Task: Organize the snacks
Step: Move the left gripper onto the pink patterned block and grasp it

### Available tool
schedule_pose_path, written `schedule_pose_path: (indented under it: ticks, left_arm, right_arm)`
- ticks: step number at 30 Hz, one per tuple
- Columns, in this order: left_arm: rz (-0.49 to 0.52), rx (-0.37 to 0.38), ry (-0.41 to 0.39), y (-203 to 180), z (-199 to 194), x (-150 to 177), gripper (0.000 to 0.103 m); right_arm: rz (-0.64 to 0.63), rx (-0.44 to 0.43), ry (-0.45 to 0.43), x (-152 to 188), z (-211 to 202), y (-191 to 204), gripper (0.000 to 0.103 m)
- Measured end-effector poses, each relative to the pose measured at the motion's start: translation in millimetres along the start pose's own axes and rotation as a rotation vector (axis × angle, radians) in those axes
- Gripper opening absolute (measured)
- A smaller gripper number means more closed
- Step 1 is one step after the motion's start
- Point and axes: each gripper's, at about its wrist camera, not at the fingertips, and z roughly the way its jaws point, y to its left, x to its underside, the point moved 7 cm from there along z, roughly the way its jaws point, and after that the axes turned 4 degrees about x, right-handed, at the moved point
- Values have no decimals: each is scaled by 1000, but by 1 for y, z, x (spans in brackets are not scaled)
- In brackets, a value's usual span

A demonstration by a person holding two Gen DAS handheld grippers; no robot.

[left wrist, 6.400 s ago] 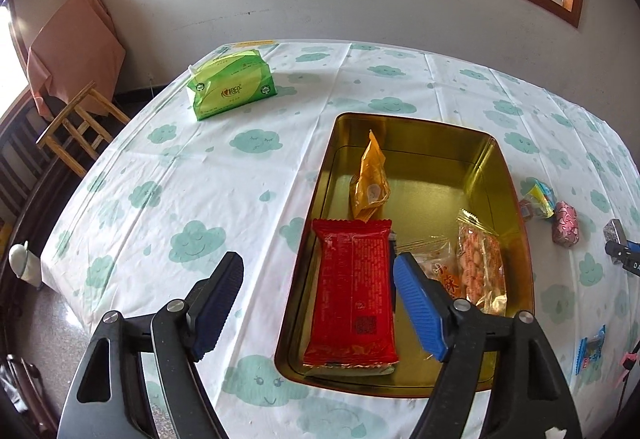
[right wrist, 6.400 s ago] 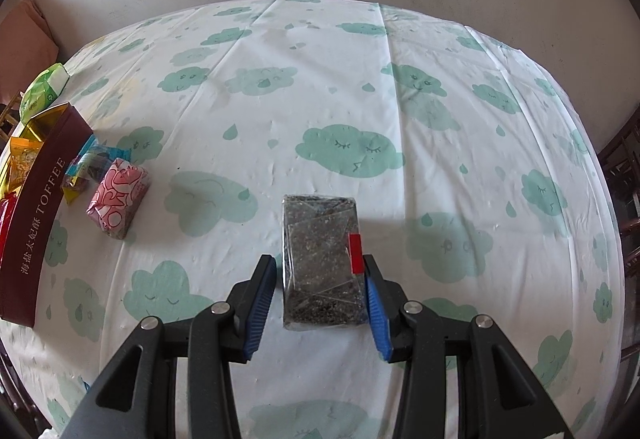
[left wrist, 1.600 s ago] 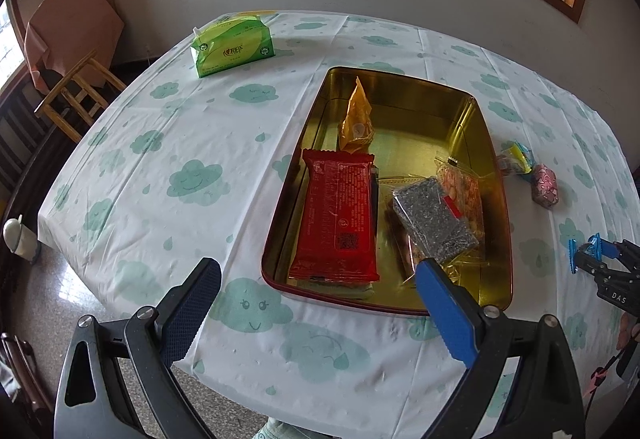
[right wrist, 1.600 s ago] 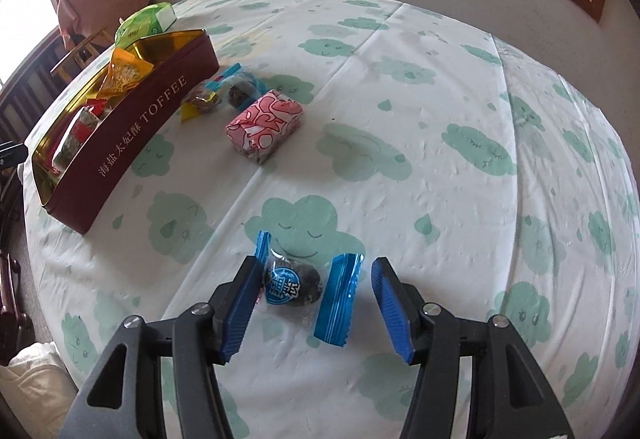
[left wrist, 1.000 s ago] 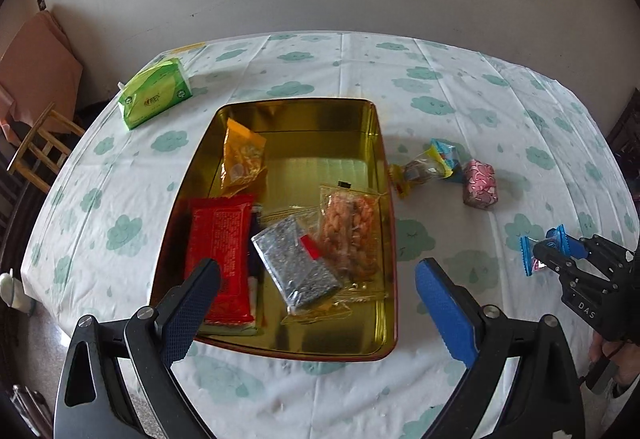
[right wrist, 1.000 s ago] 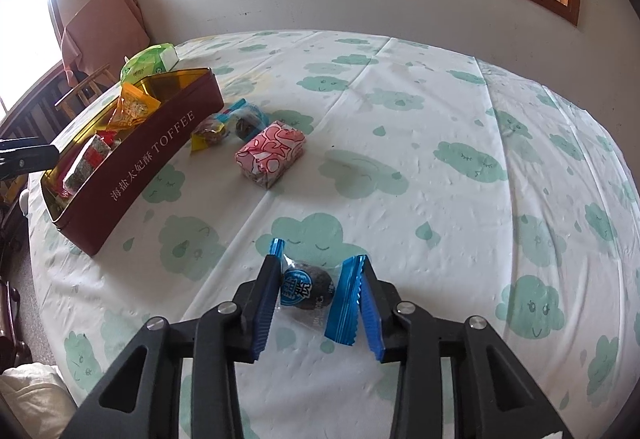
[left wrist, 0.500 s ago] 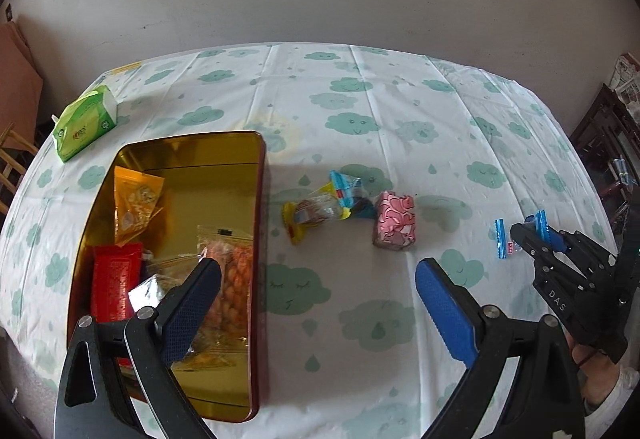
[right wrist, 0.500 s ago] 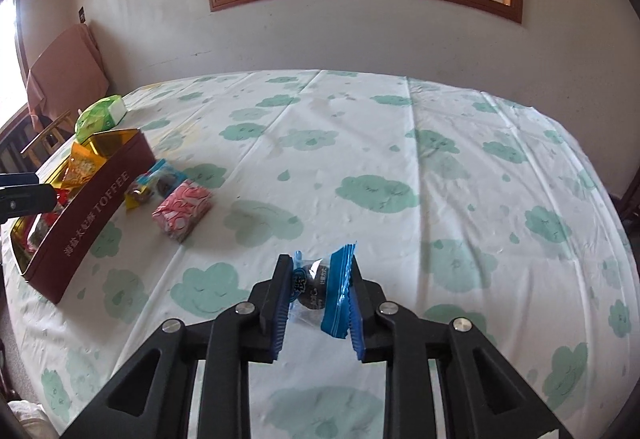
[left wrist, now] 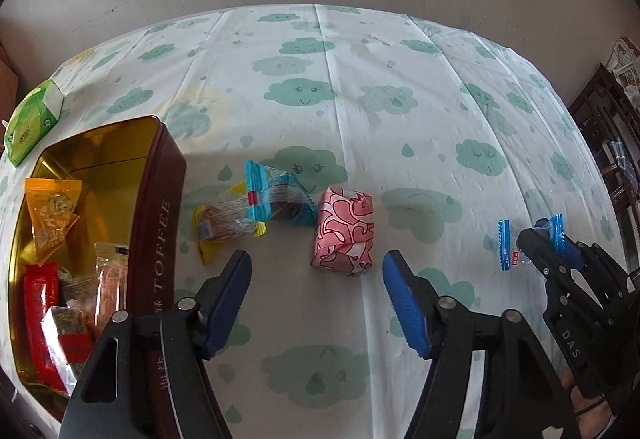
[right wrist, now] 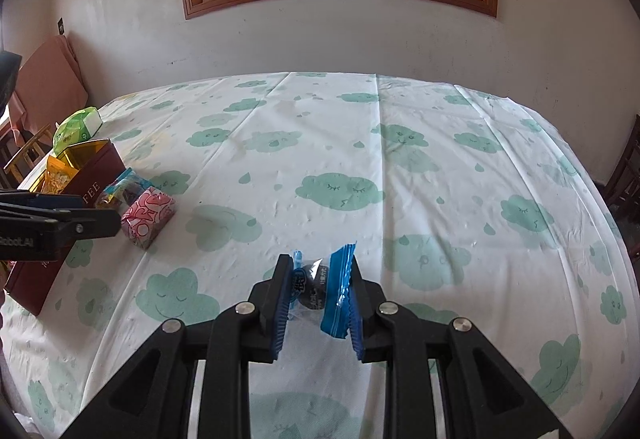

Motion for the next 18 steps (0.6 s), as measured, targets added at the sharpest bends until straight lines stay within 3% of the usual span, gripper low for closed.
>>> schedule_pose_path:
  ticks: [8,11,13,18]
  left_arm:
    - [-4,-11,31,-4,25,-7,49]
    - [2,-11,31,-6,29,-10,40]
    - [14,1,31,-9,29,-10,29]
    - [49,-6,24,-15,26,-8,26]
  right_arm:
    - [25,-21,11,1,2,-2,25]
    - [31,-23,17,1,3,-3,25]
    - [39,-25,22,2,4,-4,25]
    - [39,-23,26,2,5,-5,26]
